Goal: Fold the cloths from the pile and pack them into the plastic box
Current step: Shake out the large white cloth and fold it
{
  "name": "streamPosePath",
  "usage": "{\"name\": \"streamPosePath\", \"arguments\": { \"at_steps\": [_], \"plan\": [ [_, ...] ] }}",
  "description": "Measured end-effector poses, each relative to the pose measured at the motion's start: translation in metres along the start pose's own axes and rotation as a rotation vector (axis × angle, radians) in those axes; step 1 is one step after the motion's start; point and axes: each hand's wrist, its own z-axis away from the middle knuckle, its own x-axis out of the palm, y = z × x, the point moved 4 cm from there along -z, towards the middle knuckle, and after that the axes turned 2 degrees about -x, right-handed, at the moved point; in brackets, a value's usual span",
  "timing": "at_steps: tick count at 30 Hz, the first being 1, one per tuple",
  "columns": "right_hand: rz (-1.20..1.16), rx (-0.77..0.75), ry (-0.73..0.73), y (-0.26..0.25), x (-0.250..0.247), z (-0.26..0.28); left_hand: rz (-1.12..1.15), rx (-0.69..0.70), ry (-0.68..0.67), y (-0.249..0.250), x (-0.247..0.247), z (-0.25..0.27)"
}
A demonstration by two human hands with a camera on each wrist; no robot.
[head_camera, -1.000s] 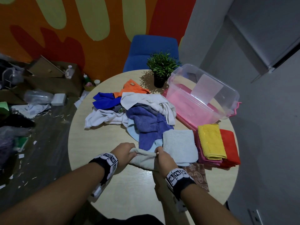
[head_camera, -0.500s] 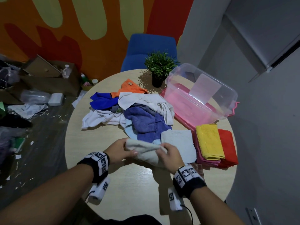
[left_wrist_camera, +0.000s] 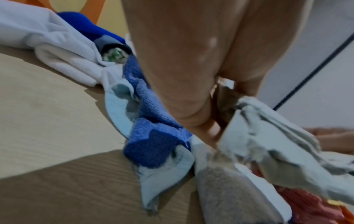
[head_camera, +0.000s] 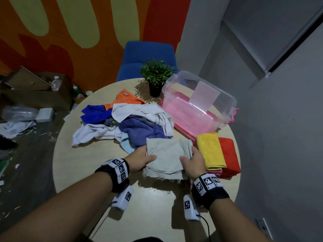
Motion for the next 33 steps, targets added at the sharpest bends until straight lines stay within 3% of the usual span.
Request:
{"name": "streamPosePath", "arguments": {
  "at_steps": [4, 9, 11, 12, 15, 16, 18, 23, 25, 27, 29, 33],
  "plan": [
    [-0.045, -0.110, 0.063, -0.011, -0.021, -0.010, 0.024, 0.019, 0.184, 0.012, 0.005, -0.014],
    [-0.156, -0.348, 0.093, -0.045, -0.052, -0.022, 0.110, 0.145, 0.524, 0.042, -0.007, -0.028],
    [-0.099, -0.462, 0.095, -0.052, -0.055, -0.022, 0.226, 0.083, 0.609, 0.045, -0.010, -0.037],
    [-0.043, -0.535, 0.081, -0.055, -0.053, -0.018, 0.414, -0.022, 0.559, 0.045, -0.006, -0.039],
    [0.066, -0.709, -0.095, -0.048, -0.028, -0.005, 0.983, -0.262, 0.114, 0.043, 0.026, -0.045],
    [0.073, -0.726, -0.175, -0.043, -0.016, 0.002, 1.026, -0.276, 0.030, 0.046, 0.035, -0.042],
    [0.105, -0.751, -0.291, -0.027, 0.003, 0.013, 0.994, -0.256, 0.025, 0.044, 0.041, -0.038],
    [0.036, -0.606, -0.388, -0.007, 0.016, 0.027, 0.930, -0.150, 0.107, 0.029, 0.036, -0.037],
    [-0.126, -0.473, -0.304, -0.013, 0.005, 0.025, 0.931, -0.120, 0.125, 0.033, 0.030, -0.034],
    [-0.183, -0.363, -0.118, -0.015, -0.009, 0.015, 0.947, -0.108, 0.117, 0.036, 0.023, -0.031],
    [-0.219, -0.244, -0.026, -0.013, -0.016, 0.002, 0.971, -0.130, 0.098, 0.039, 0.020, -0.027],
    [-0.307, -0.064, -0.100, -0.008, -0.004, -0.017, 0.994, -0.299, -0.012, 0.042, 0.029, -0.021]
  ]
}}
